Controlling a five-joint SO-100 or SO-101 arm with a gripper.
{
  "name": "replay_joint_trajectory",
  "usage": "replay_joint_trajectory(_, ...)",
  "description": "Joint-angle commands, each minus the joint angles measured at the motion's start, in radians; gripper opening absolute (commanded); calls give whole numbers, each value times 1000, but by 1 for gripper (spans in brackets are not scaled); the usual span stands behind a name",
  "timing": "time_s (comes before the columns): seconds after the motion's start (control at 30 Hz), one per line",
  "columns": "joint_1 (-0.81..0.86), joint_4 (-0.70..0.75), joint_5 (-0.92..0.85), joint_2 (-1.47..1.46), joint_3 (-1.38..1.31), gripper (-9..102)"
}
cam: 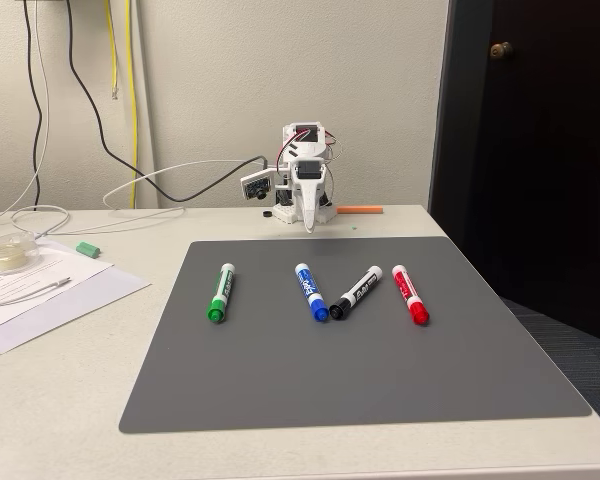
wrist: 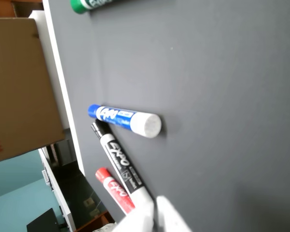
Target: Pick up the green marker.
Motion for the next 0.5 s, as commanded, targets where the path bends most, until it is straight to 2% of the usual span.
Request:
replay_joint_trajectory(0.0, -3, 2, 5, 6, -6, 0)
replay_joint_trajectory(0.3, 2, -3, 2, 6, -6, 0)
replay_joint_trajectory(0.47, -2, -104, -80, 5, -20, 0)
